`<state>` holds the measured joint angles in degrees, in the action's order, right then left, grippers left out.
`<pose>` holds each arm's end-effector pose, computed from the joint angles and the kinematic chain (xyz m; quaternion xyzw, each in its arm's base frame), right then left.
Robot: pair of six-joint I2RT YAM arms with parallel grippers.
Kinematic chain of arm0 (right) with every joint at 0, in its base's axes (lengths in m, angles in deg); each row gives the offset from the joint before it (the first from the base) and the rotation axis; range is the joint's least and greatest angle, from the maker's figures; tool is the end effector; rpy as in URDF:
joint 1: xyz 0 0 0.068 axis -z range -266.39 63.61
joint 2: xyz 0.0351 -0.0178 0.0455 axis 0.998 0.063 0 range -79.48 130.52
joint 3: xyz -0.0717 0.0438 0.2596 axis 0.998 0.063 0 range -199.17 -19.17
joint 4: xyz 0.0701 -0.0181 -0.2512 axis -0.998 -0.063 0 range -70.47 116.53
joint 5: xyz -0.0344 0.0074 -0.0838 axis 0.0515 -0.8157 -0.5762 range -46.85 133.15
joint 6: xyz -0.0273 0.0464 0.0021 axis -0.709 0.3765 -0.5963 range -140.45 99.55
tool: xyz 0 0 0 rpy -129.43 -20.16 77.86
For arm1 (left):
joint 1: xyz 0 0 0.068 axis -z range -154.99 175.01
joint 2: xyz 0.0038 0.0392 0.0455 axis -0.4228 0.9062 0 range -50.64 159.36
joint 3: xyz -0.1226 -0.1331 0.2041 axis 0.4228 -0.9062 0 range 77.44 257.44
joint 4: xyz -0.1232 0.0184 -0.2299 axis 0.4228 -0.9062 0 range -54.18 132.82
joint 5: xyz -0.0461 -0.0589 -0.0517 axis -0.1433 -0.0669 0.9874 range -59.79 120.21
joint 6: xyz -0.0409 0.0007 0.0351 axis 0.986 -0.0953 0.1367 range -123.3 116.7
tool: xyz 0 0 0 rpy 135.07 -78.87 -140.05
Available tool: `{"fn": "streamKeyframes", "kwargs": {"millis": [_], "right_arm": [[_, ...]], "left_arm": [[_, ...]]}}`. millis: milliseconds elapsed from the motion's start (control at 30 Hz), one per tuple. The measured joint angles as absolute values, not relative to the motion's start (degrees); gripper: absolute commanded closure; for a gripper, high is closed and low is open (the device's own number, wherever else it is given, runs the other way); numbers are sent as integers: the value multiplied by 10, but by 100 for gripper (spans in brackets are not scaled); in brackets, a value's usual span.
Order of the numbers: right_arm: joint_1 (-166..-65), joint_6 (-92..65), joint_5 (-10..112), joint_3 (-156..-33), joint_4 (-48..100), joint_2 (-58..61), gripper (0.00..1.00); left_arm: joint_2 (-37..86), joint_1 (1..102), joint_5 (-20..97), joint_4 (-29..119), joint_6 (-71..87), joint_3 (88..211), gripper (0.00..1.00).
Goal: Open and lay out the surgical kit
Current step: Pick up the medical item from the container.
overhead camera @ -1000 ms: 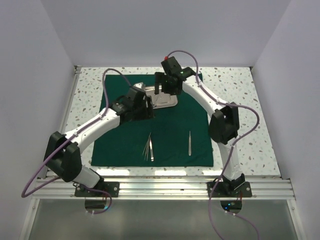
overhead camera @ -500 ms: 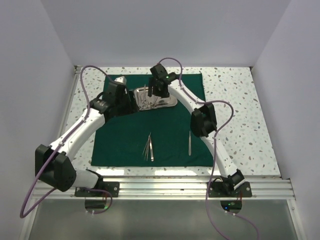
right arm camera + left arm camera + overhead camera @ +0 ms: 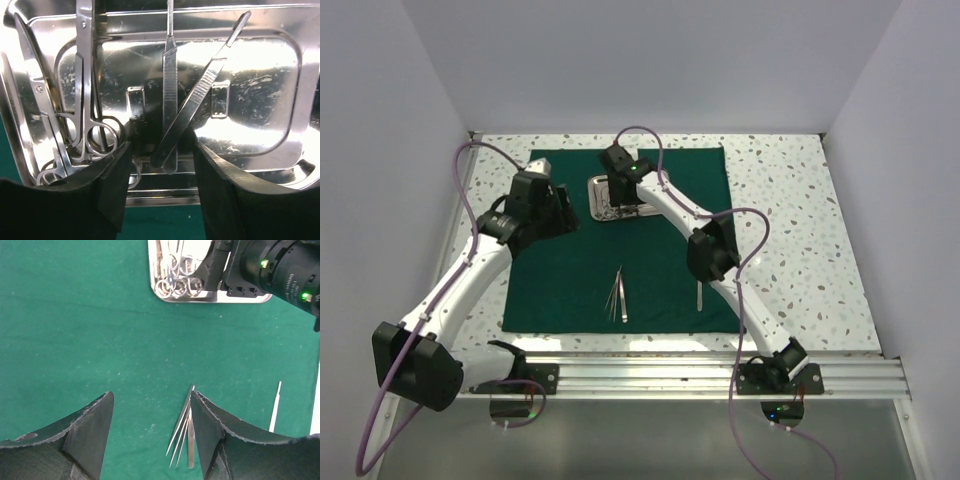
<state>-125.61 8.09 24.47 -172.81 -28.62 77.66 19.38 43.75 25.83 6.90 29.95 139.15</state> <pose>0.4468 0.3501 0.1691 -0.0448 0.9500 0.0188 0.3084 0.2466 -0.0807 0.3092 -0.1311 0.9114 -0.1386 0.3647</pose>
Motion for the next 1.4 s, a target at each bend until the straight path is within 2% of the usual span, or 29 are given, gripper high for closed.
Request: {"fn": "streamKeyframes", "kwargs": {"millis": [100,200,267,300,367,400,667,1400], "right_arm": [[-1261,81,242,-1729,-291,777,48],[-1261,81,242,-1728,-294,777,54],[-1261,81,242,-1725,-294,777,64],[-1261,80,241,-1724,-293,776,71],[-1261,80,241,-1718,-294,774,77],[-1261,81,240,-1714,-295,772,83],[-1257,82,230,-1664,-296,745,99],[-1226,64,227,-1581,-350,673,100]], "left_arm": [[189,434,258,69,298,1380,34],[182,429,259,68,290,1372,34],[176,422,260,68,284,1368,34],[173,419,260,68,283,1366,34],[168,415,261,67,276,1363,35],[167,414,261,67,274,1362,35],[166,408,271,67,259,1356,35],[180,405,289,68,256,1356,38]]}}
